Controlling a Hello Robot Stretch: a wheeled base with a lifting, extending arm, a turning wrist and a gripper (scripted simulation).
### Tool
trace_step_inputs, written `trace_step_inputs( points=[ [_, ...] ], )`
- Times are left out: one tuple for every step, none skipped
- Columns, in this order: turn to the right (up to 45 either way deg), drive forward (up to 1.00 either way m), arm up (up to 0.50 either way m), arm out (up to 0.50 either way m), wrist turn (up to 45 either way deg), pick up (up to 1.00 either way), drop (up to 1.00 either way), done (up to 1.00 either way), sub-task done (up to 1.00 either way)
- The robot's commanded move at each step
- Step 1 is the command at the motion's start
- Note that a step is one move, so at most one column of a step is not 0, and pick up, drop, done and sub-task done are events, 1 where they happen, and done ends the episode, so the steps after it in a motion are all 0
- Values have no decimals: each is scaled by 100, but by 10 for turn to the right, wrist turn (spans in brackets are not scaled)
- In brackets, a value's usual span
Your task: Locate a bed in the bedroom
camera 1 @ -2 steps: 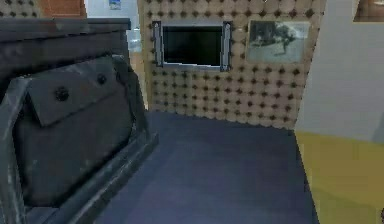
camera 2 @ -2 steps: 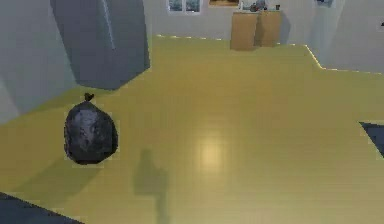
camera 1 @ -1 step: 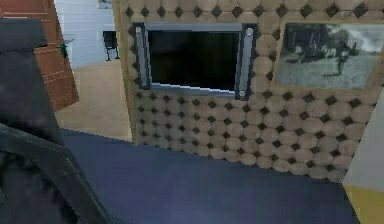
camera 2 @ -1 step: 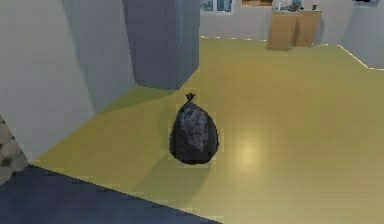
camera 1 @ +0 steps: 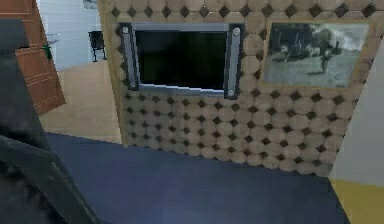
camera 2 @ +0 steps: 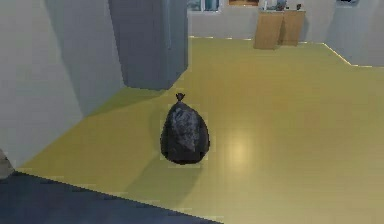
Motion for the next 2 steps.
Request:
trace_step_inputs(
  points=[
    [0, 80, 0, 0, 0, 0, 0, 0, 0],
    [-450, 0, 0, 0, 0, 0, 0, 0, 0]
  ],
)
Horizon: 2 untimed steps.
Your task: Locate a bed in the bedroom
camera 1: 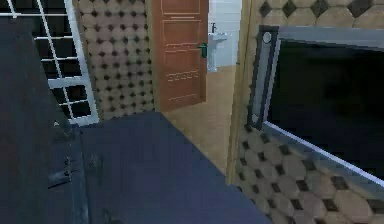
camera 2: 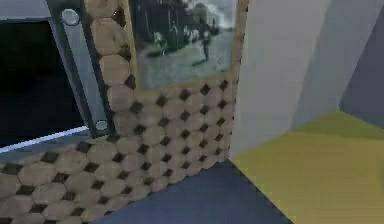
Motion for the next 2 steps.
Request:
trace_step_inputs(
  points=[
    [0, 95, 0, 0, 0, 0, 0, 0, 0],
    [0, 50, 0, 0, 0, 0, 0, 0, 0]
  ],
)
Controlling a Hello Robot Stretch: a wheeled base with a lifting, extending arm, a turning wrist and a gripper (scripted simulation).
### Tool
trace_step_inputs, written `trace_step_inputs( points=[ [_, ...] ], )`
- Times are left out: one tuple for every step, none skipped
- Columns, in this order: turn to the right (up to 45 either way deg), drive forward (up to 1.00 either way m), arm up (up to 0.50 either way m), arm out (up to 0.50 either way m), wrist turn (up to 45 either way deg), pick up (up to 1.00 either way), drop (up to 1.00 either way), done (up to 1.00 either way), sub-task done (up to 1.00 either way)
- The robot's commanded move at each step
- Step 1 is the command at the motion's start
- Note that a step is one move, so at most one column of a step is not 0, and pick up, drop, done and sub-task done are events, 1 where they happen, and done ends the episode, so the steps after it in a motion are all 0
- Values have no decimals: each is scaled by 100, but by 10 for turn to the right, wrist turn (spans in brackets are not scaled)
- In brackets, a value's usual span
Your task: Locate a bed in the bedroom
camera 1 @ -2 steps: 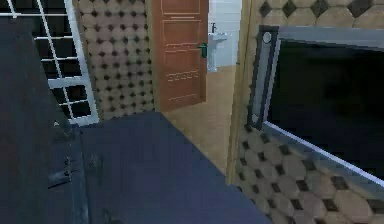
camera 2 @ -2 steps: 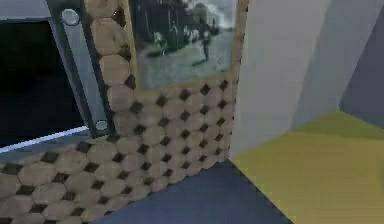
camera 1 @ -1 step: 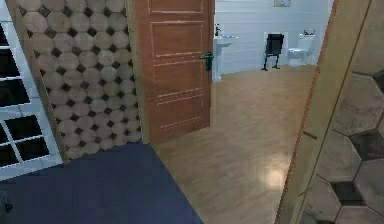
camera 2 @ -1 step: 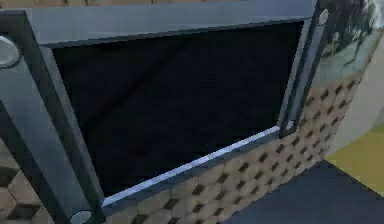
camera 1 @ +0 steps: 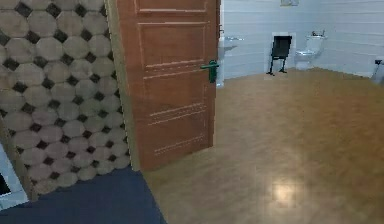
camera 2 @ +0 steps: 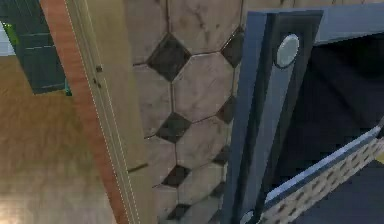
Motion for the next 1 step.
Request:
trace_step_inputs(
  points=[
    [-210, 0, 0, 0, 0, 0, 0, 0, 0]
  ],
)
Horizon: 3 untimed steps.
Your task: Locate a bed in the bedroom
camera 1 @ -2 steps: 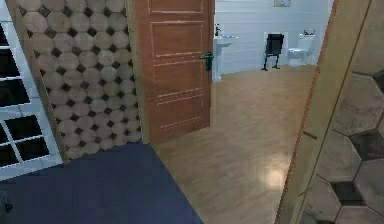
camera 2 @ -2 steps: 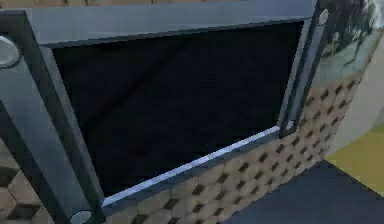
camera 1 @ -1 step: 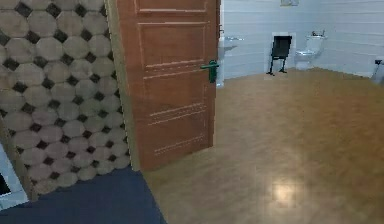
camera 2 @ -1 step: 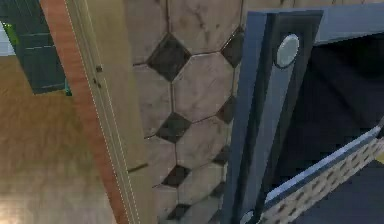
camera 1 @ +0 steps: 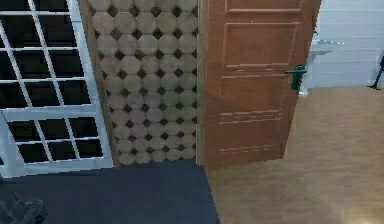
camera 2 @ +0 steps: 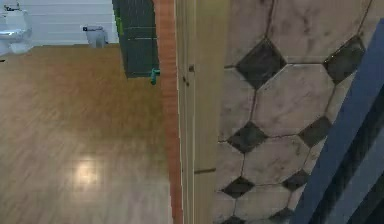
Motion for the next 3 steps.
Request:
trace_step_inputs(
  points=[
    [0, 30, 0, 0, 0, 0, 0, 0, 0],
    [-60, 0, 0, 0, 0, 0, 0, 0, 0],
    [0, 30, 0, 0, 0, 0, 0, 0, 0]
  ],
)
